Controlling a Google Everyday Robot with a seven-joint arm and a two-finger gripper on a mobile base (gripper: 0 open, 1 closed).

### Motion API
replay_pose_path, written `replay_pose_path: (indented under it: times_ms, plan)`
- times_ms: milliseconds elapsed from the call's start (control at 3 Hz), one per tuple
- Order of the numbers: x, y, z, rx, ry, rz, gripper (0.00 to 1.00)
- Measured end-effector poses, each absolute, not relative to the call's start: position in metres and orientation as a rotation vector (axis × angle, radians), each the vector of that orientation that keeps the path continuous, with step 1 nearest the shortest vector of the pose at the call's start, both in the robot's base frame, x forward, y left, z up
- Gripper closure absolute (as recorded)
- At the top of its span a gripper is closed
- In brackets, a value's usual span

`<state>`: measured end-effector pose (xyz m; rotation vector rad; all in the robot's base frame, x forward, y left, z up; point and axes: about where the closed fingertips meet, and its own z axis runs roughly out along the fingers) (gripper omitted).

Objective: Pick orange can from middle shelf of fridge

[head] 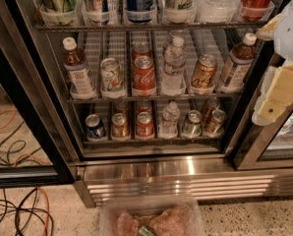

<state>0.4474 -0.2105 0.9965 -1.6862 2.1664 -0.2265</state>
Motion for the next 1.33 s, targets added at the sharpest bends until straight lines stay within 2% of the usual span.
replay_pose_path:
  times_ms: [333,667,1000,1333]
  plan:
    - [0.4474,-0.2105,0.9966,-1.686,2.166,-0.227,0.13]
    - [0.4474,-0.2105,0.9966,-1.686,2.166,-0.227,0.42]
    - [0.4474,-0.2105,0.9966,-1.686,2.166,-0.227,0.30]
    - [0.4474,-0.2105,0.9966,-1.686,2.166,-0.227,0.06]
